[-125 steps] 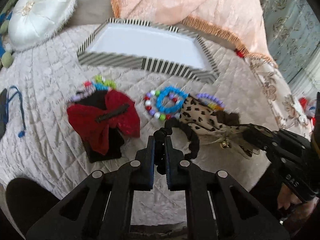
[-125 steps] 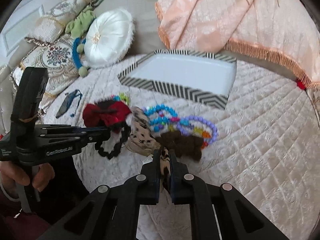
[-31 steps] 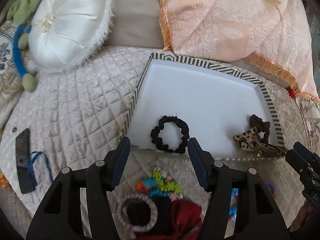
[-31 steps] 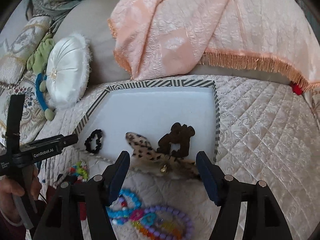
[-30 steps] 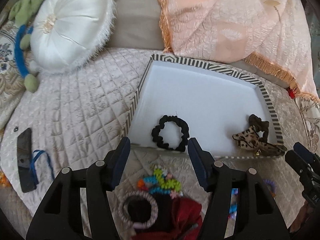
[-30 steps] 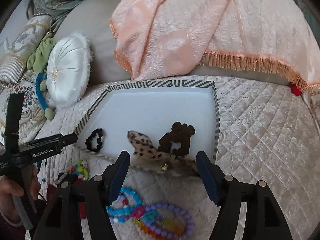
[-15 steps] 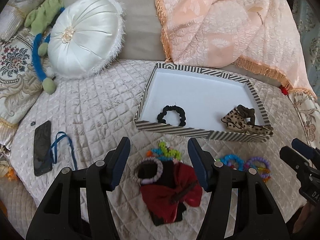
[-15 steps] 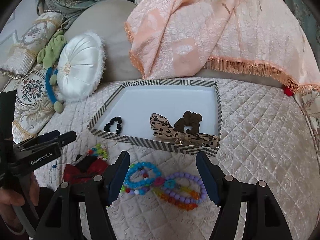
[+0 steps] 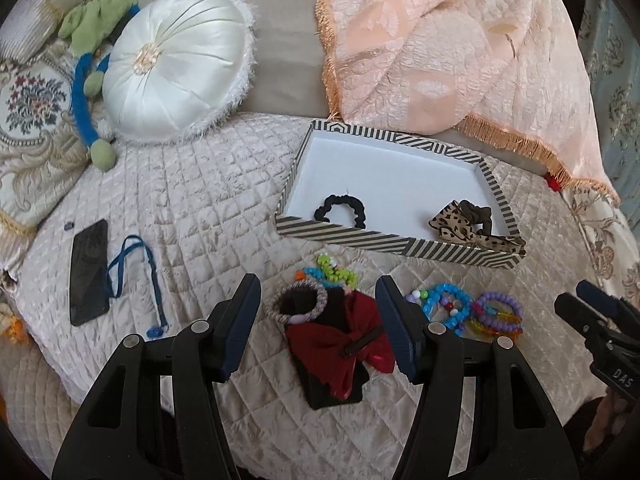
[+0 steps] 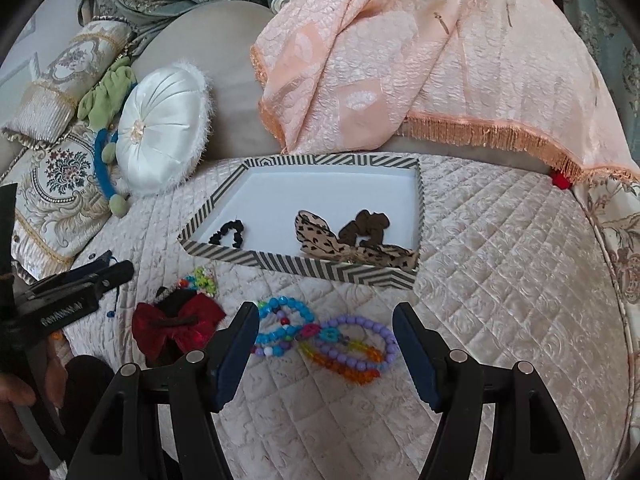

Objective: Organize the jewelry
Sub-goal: 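Withdraw both open tools from the tray back over the accessory pile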

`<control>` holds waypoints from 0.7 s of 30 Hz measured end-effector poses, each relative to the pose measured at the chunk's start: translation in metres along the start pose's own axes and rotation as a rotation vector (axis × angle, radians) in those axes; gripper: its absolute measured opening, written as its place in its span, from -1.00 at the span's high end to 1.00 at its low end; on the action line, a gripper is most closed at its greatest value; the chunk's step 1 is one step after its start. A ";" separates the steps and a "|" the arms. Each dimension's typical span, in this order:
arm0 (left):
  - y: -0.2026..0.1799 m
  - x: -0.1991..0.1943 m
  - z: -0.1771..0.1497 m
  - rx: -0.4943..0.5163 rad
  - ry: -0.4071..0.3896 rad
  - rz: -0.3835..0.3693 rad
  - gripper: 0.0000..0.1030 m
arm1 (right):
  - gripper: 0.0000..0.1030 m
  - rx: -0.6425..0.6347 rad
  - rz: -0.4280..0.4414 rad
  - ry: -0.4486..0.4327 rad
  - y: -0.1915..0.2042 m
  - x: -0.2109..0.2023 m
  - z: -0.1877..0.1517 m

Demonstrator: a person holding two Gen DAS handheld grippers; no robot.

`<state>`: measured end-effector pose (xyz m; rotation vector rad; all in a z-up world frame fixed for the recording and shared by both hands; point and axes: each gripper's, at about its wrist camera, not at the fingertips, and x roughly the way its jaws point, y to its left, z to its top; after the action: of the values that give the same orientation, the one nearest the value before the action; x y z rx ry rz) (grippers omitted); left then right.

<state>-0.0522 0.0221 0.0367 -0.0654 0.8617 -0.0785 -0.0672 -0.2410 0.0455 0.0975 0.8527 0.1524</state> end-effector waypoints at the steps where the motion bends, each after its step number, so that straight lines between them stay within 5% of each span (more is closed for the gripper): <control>1: 0.004 -0.001 0.000 -0.012 0.006 -0.009 -0.16 | -0.30 0.000 -0.003 0.003 -0.001 0.000 -0.002; 13: 0.046 0.011 -0.013 -0.155 0.115 -0.078 -0.17 | -0.30 0.008 -0.005 0.080 -0.018 0.022 -0.026; 21: 0.030 0.019 -0.023 -0.082 0.172 -0.141 -0.22 | -0.30 -0.015 0.018 0.097 -0.011 0.034 -0.024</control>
<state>-0.0559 0.0500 0.0050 -0.1984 1.0313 -0.1828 -0.0617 -0.2456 0.0031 0.0846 0.9478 0.1813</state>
